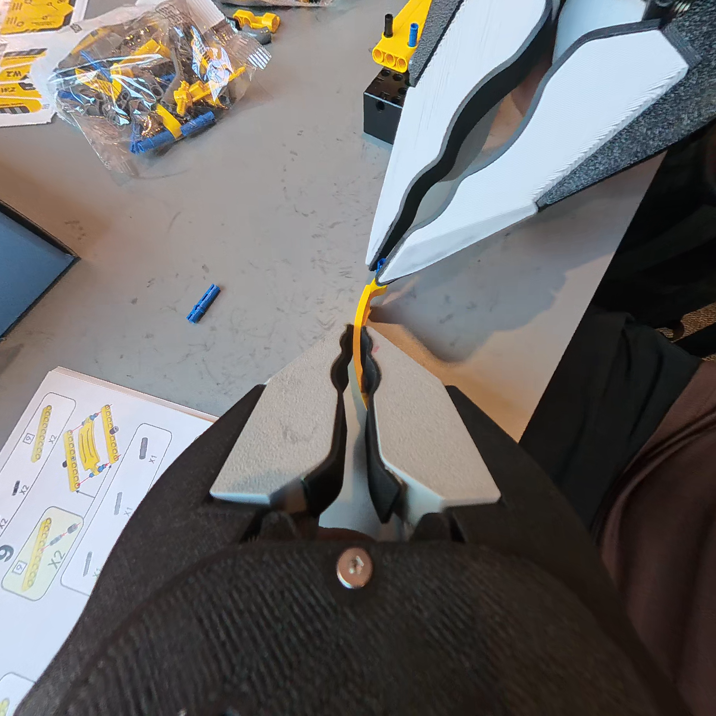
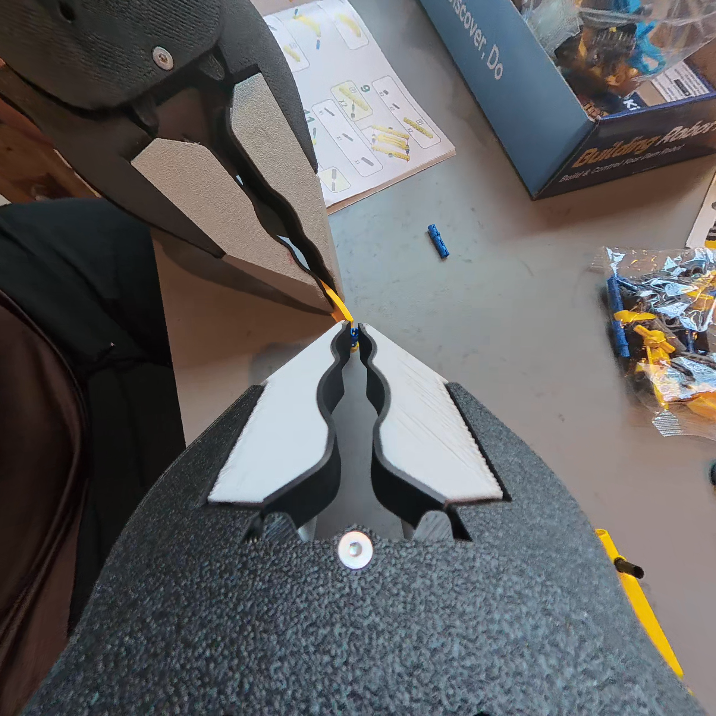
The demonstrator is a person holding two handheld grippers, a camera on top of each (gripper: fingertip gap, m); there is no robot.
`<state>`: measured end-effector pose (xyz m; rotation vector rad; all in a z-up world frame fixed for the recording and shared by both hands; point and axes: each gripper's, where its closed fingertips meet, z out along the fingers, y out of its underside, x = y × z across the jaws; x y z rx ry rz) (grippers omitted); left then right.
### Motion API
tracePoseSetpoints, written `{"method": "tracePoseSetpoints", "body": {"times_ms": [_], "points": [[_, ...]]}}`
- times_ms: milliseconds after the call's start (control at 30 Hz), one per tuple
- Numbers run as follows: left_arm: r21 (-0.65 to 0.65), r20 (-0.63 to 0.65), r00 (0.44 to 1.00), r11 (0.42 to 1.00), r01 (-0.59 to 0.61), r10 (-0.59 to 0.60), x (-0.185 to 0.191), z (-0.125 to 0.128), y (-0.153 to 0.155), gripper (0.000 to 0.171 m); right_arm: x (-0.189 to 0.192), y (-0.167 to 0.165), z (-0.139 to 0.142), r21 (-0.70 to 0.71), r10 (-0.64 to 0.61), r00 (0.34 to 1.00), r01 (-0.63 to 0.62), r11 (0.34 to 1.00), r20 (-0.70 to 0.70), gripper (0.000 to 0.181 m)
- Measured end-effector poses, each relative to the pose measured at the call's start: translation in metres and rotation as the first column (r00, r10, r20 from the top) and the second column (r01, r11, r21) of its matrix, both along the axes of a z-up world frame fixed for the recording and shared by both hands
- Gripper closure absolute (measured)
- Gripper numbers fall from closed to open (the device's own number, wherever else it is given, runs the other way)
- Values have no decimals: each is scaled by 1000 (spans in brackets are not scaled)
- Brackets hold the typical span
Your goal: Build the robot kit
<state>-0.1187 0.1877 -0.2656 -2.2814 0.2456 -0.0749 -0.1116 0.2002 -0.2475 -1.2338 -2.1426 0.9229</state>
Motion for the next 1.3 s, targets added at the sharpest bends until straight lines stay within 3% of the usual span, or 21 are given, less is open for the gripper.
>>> {"method": "tracePoseSetpoints", "body": {"times_ms": [433,500,533,567,633,700,867,933,1100,1200,1300], "points": [[0,5,1000,1000,1,-1,0,0,0,171,0,0,-1,20,39,998,-38,999,-58,178],[-5,30,1000,1000,6,-6,0,0,0,171,-1,-1,1,78,63,991,-54,995,-120,177],[-12,65,998,1000,13,-13,2,0,-2,171,-2,-1,5,122,74,982,-53,991,-173,173],[-24,118,993,1000,20,-17,3,1,-4,171,-1,-2,12,162,84,969,-47,986,-231,157],[-36,238,971,999,21,-12,3,3,-8,171,5,-8,28,233,145,942,-74,970,-303,155],[-25,349,937,999,21,-11,4,10,-9,171,12,-12,32,330,202,931,-95,939,-305,155],[-40,582,813,997,59,-25,20,18,-14,171,11,-7,24,549,210,926,-3,836,-313,125],[-58,587,810,997,51,-8,20,15,-14,171,10,-6,20,631,245,921,1,776,-303,132],[-88,582,813,995,52,9,21,11,-14,171,9,-12,9,693,308,916,-49,719,-256,149],[-63,605,795,994,93,-36,22,15,-18,171,12,-18,10,677,347,901,-86,731,-260,153],[14,644,749,981,194,-157,30,28,-27,171,20,-31,23,581,368,876,-131,804,-311,150]]}}
